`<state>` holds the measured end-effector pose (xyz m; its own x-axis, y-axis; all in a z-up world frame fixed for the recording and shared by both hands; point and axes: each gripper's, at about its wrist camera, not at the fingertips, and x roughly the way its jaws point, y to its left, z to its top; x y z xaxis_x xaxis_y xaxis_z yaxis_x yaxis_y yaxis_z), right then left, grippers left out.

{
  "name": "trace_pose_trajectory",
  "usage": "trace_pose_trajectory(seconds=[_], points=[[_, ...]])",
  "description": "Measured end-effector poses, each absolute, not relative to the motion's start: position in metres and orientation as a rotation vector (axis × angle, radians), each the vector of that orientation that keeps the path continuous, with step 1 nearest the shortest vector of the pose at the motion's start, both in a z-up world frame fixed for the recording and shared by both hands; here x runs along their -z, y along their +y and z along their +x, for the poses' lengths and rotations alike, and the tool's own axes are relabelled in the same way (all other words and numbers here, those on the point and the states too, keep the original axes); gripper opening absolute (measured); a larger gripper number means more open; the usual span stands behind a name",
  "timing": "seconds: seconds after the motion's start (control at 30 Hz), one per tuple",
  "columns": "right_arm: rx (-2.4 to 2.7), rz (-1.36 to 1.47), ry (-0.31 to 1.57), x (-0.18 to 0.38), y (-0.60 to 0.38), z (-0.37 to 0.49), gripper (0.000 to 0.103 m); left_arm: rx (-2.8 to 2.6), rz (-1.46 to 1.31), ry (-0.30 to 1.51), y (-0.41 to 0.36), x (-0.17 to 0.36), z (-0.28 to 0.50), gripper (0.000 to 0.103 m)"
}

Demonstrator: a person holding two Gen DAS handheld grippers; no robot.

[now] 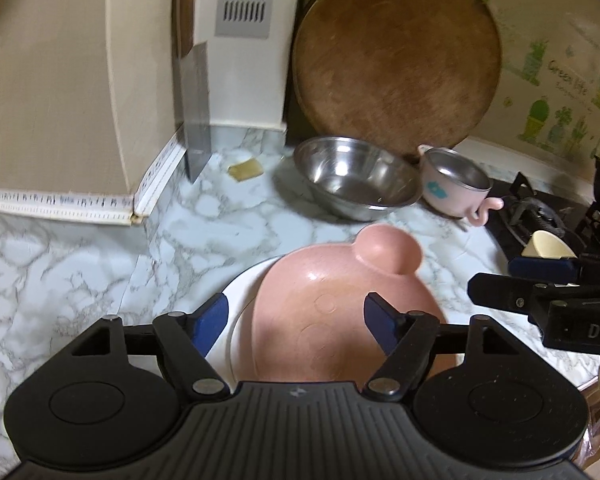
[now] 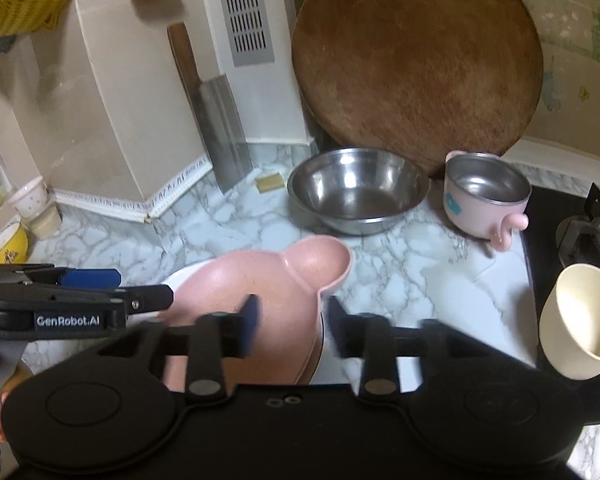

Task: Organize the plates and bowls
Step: 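Move both open tools to the rim of the large steel bowl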

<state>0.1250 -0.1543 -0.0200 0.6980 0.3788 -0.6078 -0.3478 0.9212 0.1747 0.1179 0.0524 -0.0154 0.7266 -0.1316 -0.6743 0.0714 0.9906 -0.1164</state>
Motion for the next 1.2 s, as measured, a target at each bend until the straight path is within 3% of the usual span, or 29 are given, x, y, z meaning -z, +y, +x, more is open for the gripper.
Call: trace_pose_trajectory(seconds=[0.03, 0.13, 0.23, 0.33, 0.87, 1.2], points=[[-0.405, 0.052, 0.679, 0.017, -0.156, 0.124, 0.074, 0.118, -0.083, 0.744, 0.051, 0.013, 0.117, 0.075], [-0.382, 0.045, 0.653, 0.010, -0.159, 0.123, 0.086, 0.133, -0.089, 0.726, 0.048, 0.004, 0.117, 0.080], [-0.368, 0.037, 0.633, 0.001, -0.164, 0.126, 0.094, 0.151, -0.091, 0.707, 0.044, -0.005, 0.121, 0.082], [-0.358, 0.038, 0.618, -0.006, -0.170, 0.131, 0.101, 0.147, -0.092, 0.694, 0.040, -0.011, 0.130, 0.092], [-0.257, 0.031, 0.658, 0.007, -0.193, 0.236, 0.102, 0.059, -0.114, 0.762, 0.023, -0.015, 0.256, 0.092], [-0.213, 0.053, 0.777, 0.037, -0.190, 0.310, 0.099, 0.044, -0.066, 0.849, 0.005, 0.015, 0.339, 0.092]])
